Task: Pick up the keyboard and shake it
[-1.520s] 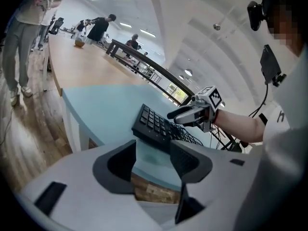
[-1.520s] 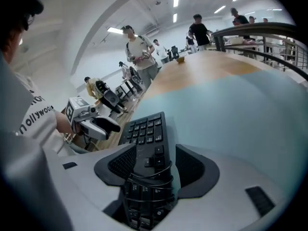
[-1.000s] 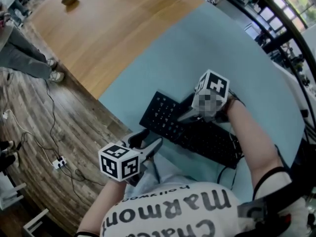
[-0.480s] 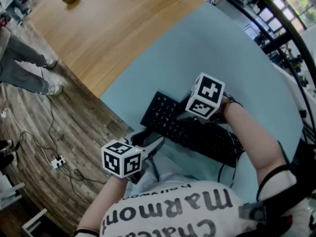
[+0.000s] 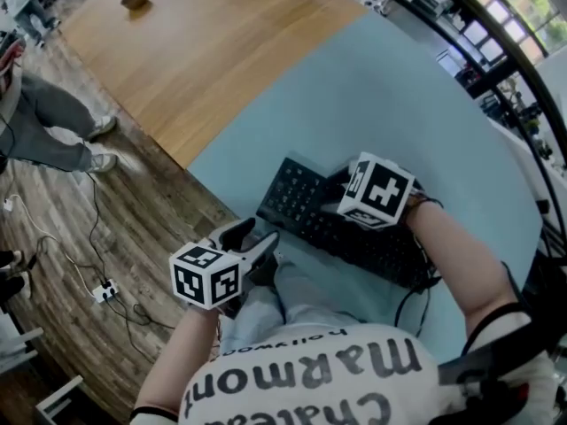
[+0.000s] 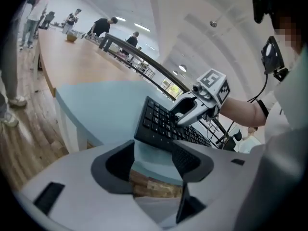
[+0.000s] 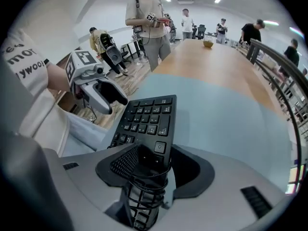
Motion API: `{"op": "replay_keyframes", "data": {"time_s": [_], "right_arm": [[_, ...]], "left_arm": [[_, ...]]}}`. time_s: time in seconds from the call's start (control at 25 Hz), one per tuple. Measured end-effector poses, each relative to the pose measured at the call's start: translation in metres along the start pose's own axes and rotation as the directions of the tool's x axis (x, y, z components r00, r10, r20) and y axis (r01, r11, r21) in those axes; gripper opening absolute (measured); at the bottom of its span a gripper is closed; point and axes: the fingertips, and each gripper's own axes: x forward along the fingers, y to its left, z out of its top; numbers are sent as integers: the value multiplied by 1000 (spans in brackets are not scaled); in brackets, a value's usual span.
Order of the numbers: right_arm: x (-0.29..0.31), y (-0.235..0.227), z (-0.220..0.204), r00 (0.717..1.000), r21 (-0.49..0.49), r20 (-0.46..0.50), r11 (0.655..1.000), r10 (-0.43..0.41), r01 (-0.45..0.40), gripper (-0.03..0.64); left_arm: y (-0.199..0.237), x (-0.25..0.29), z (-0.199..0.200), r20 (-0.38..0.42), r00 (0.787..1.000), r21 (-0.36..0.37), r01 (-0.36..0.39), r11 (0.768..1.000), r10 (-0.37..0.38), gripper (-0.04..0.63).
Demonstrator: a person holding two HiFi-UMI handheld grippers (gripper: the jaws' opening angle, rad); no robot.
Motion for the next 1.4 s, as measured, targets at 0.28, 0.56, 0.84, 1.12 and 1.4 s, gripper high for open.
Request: {"op": "replay_keyframes", "data": {"time_s": [0.28,0.56,0.84,1.12,1.4], "right_arm": [[-10,16,9,990,-70,7,988,-139,139,235],[-17,33,12,972,-205,39,950,-232,235,235],[-27,46,20,950,-310,96,898,-299,314,235],[-28,53,23,930,-322,114,872,-350,368,235],[-30,51,18,916,-289,115,869,-385,402,236]], "left_arm": [[-3,7,23,-138,989,256,94,962,-59,298],[-6,35,9,-350,935,400,199,895,-51,352],[-28,53,-3,-462,876,425,354,833,-136,354],[-44,58,1,-436,873,417,410,811,-217,328],[-47,62,0,-418,885,445,396,803,-204,325]]}}
